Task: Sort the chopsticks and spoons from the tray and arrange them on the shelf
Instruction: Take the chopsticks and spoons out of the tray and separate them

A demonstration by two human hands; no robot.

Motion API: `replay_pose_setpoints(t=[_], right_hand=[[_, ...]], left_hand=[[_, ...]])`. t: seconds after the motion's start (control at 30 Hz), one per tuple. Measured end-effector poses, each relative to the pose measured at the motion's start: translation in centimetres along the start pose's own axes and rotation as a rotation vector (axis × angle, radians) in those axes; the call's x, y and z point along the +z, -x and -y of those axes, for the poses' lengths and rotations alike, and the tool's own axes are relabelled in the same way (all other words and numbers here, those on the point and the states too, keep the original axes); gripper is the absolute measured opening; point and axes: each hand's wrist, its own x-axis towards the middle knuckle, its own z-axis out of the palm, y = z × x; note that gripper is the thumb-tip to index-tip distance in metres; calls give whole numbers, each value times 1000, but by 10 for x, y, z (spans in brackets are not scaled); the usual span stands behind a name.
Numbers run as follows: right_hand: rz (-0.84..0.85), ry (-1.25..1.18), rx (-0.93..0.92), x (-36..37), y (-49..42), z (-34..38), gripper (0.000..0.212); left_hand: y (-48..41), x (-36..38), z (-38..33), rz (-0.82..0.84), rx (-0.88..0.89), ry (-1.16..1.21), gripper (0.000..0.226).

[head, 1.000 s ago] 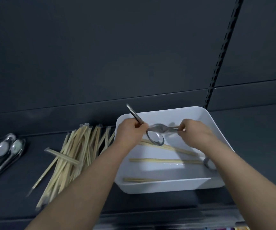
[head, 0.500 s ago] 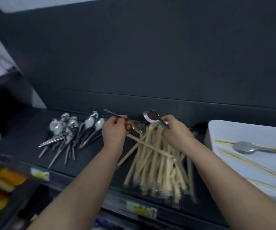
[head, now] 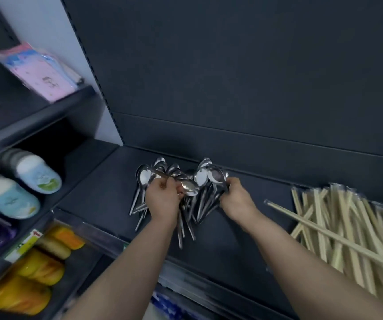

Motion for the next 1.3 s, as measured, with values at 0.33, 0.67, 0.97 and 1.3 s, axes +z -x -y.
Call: replay_pose_setpoints(t=[0.33, 0.67, 0.97, 1.3], right_hand=[[52, 508, -87, 2, -4, 16, 27], [-8, 640, -191, -30, 19, -8, 27], [-195, 751, -259, -72, 51, -48, 28], [-523, 783, -39, -233, 136, -178, 22]], left_hand=[[-15, -3, -2, 218, -61, -319, 28], [-4, 13, -1, 58, 80, -407, 48], [66, 55, -18, 629, 482, -1132, 18], [239, 203, -19, 892, 717, -919, 13]])
